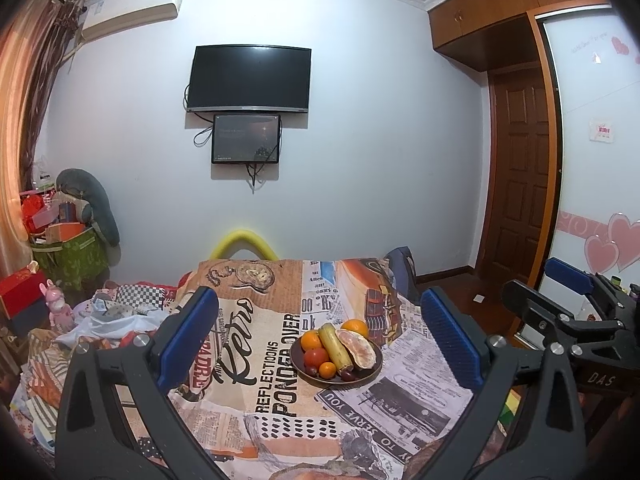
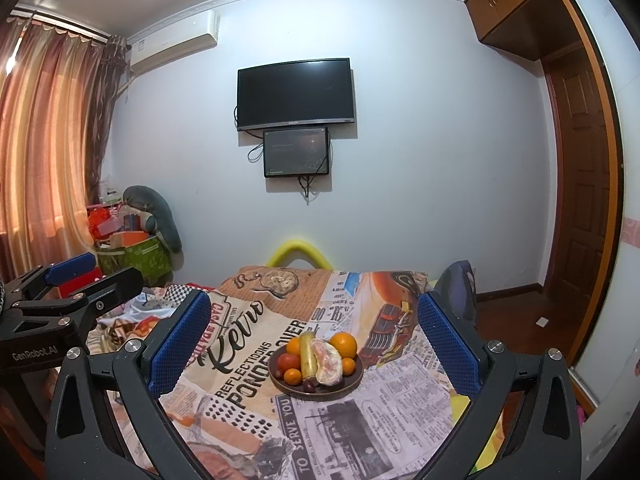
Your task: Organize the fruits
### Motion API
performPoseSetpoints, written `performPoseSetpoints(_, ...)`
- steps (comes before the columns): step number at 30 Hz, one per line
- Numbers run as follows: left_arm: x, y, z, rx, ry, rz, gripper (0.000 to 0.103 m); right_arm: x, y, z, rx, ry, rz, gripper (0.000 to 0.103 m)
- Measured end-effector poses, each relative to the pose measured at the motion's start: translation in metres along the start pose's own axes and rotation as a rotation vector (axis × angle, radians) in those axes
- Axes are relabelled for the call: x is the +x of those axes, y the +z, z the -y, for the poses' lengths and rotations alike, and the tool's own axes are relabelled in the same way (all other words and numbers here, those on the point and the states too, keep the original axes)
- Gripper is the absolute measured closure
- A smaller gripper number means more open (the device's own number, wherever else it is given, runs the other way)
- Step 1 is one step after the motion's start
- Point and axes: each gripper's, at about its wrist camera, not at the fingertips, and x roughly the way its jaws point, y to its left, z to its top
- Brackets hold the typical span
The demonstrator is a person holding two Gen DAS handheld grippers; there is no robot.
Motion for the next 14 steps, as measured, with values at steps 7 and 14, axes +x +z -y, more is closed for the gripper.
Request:
performPoseSetpoints(7,0.002,-0.0017,-0.0006,-0.008,-0.013,-0.014,0.0,0.0022,0.0002,0.0025,-0.001,-0.008,-0.003,0.0)
performPoseSetpoints(14,0.002,-0.0037,-0.0008,-0.006,-0.024,-0.023,0.0,0.0032,0.0006,0.0023,-0.001,-0.01,-0.004,0.0)
